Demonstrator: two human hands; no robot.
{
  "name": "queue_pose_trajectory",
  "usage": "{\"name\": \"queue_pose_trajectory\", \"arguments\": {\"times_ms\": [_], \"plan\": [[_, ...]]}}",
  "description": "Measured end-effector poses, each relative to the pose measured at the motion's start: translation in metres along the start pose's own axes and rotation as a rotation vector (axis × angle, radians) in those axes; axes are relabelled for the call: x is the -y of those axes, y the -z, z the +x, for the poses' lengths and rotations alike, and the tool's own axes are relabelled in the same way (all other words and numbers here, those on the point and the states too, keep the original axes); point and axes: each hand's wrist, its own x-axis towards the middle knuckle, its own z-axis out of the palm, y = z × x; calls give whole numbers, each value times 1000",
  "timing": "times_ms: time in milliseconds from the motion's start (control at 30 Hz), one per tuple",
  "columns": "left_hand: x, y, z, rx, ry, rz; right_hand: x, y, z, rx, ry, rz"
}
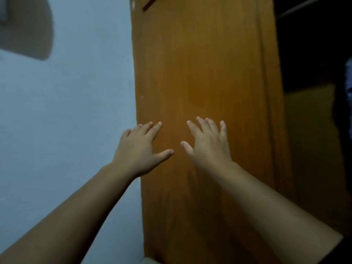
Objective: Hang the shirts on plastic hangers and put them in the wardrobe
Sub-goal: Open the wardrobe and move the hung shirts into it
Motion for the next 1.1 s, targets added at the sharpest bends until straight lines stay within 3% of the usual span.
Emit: {"name": "queue_pose_trajectory", "arguments": {"times_ms": [300,533,833,1100], "plan": [[91,-16,-128,182,341,187,119,-95,-61,284,286,388],[138,4,-243,316,671,354,213,-127,-118,486,507,718],[175,64,-384,404,1006,525,337,-112,-218,702,802,914],[209,138,-515,391,1232,553,457,-62,-302,735,1043,996]]}}
